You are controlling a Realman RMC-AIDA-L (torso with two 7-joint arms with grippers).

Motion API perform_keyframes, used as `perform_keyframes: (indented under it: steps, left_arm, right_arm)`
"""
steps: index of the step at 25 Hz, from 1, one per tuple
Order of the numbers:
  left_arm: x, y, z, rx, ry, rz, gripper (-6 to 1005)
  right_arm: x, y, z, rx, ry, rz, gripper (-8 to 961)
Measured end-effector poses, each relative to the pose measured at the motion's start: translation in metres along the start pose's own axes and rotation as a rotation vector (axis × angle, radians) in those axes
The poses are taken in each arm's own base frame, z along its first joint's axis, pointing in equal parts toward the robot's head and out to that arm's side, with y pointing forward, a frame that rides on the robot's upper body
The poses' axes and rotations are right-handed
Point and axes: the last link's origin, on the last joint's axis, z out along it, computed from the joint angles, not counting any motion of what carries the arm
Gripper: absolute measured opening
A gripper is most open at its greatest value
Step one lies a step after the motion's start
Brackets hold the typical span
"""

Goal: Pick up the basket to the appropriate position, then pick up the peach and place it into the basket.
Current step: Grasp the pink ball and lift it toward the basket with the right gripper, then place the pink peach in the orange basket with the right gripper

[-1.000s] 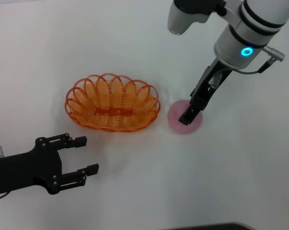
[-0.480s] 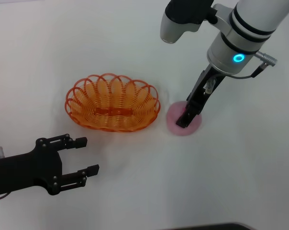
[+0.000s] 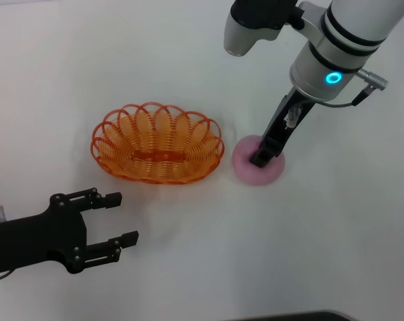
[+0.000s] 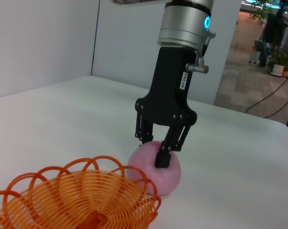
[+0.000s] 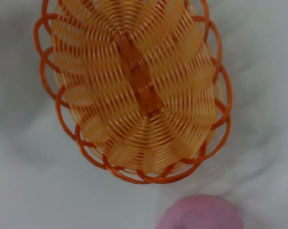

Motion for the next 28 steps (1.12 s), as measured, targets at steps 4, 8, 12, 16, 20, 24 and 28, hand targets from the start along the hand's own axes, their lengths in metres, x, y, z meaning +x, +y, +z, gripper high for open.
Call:
perform_keyframes:
  steps: [4,8,12,16,20,24,28]
  left_arm:
    - [-0.001,0.001,0.000,-0.004,-0.006,-0.003,703]
    - [-0.001,0.001,0.000,-0.004,-0.005,-0.003,703]
    - [-0.001,0.001,-0.001,-0.005,-0.006,-0.004,703]
    - [-0.001,0.001,-0.001,-0.006,-0.006,-0.003,703]
    - [-0.001,0.001,-0.001,-0.006,-0.006,-0.003,703]
    - [-0.001,0.001,-0.001,-0.007,-0.008,-0.003,703]
    - [-0.002,0.001,-0.001,-0.008,-0.011,-0.004,703]
  right_arm:
    - [0.000,0.001,-0.005,-0.012,-0.011,0.001,415]
    - [-0.001,0.001,-0.018,-0.037,-0.046,-0.006,351]
    - [0.000,-0.001,-0.037,-0.080,-0.095,-0.007,293]
    - [-0.001,-0.003,-0.055,-0.098,-0.148,-0.021,249]
    - [-0.009,-0.002,-0.068,-0.098,-0.194,-0.048,220]
    - [-0.019,0.007,-0.073,-0.117,-0.224,-0.091,182]
    - [-0.031,0.017,-0.072,-0.122,-0.224,-0.143,171]
